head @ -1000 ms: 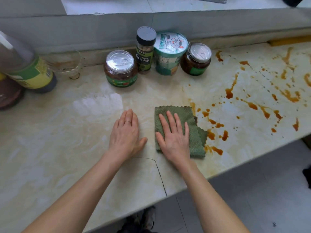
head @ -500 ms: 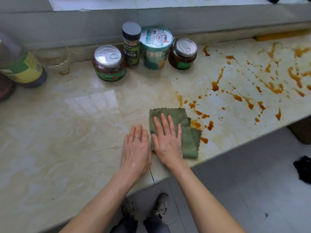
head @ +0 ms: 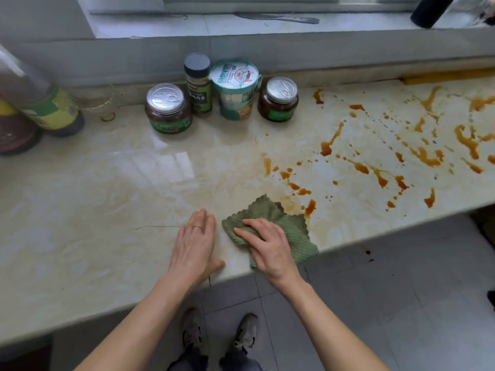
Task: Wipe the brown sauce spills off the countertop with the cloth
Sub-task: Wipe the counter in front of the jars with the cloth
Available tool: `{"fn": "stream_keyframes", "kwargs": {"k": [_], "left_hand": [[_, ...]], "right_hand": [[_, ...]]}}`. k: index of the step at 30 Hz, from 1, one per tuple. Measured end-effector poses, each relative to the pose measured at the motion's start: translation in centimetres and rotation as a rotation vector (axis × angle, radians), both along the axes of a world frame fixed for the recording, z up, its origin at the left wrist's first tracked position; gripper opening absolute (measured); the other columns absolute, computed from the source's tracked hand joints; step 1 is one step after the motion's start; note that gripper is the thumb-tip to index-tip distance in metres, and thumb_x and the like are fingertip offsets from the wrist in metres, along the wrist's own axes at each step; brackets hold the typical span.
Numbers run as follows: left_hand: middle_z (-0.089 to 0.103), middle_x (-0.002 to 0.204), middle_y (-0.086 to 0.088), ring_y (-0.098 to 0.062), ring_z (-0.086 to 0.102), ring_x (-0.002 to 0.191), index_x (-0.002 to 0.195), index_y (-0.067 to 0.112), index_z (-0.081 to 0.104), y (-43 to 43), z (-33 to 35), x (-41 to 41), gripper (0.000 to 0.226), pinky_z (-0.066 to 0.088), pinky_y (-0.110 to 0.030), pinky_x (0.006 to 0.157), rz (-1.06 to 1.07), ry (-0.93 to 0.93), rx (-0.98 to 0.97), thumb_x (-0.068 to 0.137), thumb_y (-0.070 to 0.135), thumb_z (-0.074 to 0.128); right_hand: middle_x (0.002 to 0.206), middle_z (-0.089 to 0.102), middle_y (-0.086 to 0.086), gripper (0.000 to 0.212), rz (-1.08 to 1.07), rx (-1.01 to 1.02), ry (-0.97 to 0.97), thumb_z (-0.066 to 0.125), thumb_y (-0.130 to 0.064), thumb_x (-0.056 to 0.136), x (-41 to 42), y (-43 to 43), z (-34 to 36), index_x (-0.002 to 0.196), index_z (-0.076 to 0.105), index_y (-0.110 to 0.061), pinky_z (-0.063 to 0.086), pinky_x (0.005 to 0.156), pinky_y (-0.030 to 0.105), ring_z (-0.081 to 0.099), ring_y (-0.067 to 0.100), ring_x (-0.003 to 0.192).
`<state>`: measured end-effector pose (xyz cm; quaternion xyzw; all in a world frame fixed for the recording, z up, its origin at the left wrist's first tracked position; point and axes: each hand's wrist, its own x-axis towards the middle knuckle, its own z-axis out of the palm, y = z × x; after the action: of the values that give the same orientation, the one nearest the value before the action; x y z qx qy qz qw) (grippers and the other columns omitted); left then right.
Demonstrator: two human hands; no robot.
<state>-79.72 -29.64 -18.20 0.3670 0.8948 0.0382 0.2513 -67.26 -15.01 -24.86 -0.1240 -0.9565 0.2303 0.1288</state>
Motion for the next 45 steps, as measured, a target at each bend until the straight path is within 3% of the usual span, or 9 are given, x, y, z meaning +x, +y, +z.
{"fn": "stream_keyframes", "kwargs": {"k": [4,10,15,18,22,29,35,42,45], "left_hand": [[-0.011,0.159,-0.011,-0.025,-0.005,0.148,0.151,0.011,-0.001,0.7,0.2,0.5,0.107,0.006,-0.034,0.121,0.052,-0.005,-0.021,0.079,0.045,0.069],[-0.013,0.159,-0.009,-0.024,-0.006,0.148,0.152,0.01,-0.003,1.4,0.5,0.9,0.112,0.007,-0.032,0.12,0.088,-0.028,-0.046,0.077,0.045,0.072],[-0.015,0.159,-0.008,-0.023,-0.008,0.148,0.152,0.009,-0.005,1.3,0.8,1.3,0.111,0.004,-0.031,0.119,0.111,-0.039,-0.04,0.078,0.04,0.073],[-0.015,0.159,-0.009,-0.023,-0.008,0.148,0.151,0.008,-0.005,1.3,0.5,1.4,0.114,0.005,-0.032,0.121,0.128,-0.045,-0.045,0.076,0.04,0.074],[-0.014,0.159,-0.005,-0.021,-0.007,0.148,0.152,0.01,-0.004,1.1,0.4,1.5,0.116,0.006,-0.031,0.12,0.137,-0.049,-0.023,0.074,0.041,0.076],[-0.016,0.159,-0.003,-0.02,-0.008,0.148,0.152,0.012,-0.004,0.9,0.0,1.4,0.113,0.007,-0.032,0.121,0.149,-0.051,-0.023,0.076,0.039,0.075],[-0.016,0.159,-0.006,-0.022,-0.008,0.148,0.152,0.009,-0.004,1.5,0.0,1.5,0.115,0.006,-0.031,0.12,0.146,-0.038,-0.047,0.075,0.039,0.076],[-0.017,0.159,-0.005,-0.021,-0.01,0.148,0.152,0.011,-0.006,1.3,-0.4,1.5,0.116,0.006,-0.033,0.121,0.158,-0.05,-0.044,0.075,0.039,0.076],[-0.017,0.159,-0.004,-0.021,-0.01,0.148,0.152,0.011,-0.006,1.3,-0.4,1.4,0.116,0.007,-0.034,0.121,0.155,-0.049,-0.039,0.074,0.039,0.076]], "right_hand": [[0.123,0.06,0.001,0.044,-0.204,-0.126,0.015,0.048,-0.019,0.081,-0.7,1.3,-0.1,0.119,0.069,-0.027,0.04,0.093,0.045,0.048,0.023,0.114],[0.117,0.062,0.003,0.042,0.114,-0.13,0.049,0.05,-0.014,0.08,1.0,1.1,0.1,0.115,0.071,-0.026,0.034,0.088,0.036,0.048,0.02,0.11],[0.107,0.059,0.003,0.042,-0.197,-0.218,0.041,0.056,-0.003,0.075,0.8,3.8,0.2,0.106,0.075,-0.024,0.033,0.084,0.039,0.05,0.024,0.104],[0.106,0.059,0.004,0.041,-0.142,-0.229,0.035,0.061,-0.002,0.074,0.4,-0.7,0.3,0.107,0.074,-0.023,0.029,0.084,0.035,0.049,0.024,0.103],[0.108,0.061,0.003,0.038,0.179,-0.144,0.052,0.066,-0.009,0.078,1.7,0.4,0.4,0.112,0.072,-0.026,0.036,0.084,0.035,0.052,0.023,0.101],[0.118,0.057,0.009,0.047,-0.23,0.039,-0.029,0.058,-0.016,0.08,3.3,6.9,0.1,0.125,0.064,-0.027,0.034,0.082,0.039,0.046,0.029,0.108],[0.123,0.056,0.004,0.046,0.179,0.118,-0.016,0.059,-0.023,0.083,1.2,1.1,0.1,0.129,0.06,-0.031,0.034,0.085,0.038,0.045,0.024,0.113],[0.125,0.055,0.007,0.049,-0.189,0.081,-0.035,0.061,-0.018,0.082,2.4,4.6,-0.4,0.13,0.06,-0.029,0.037,0.088,0.046,0.042,0.027,0.115],[0.126,0.055,0.007,0.051,-0.001,0.11,-0.015,0.063,-0.018,0.08,1.2,0.0,-0.3,0.129,0.06,-0.031,0.035,0.089,0.045,0.044,0.028,0.117]]}}
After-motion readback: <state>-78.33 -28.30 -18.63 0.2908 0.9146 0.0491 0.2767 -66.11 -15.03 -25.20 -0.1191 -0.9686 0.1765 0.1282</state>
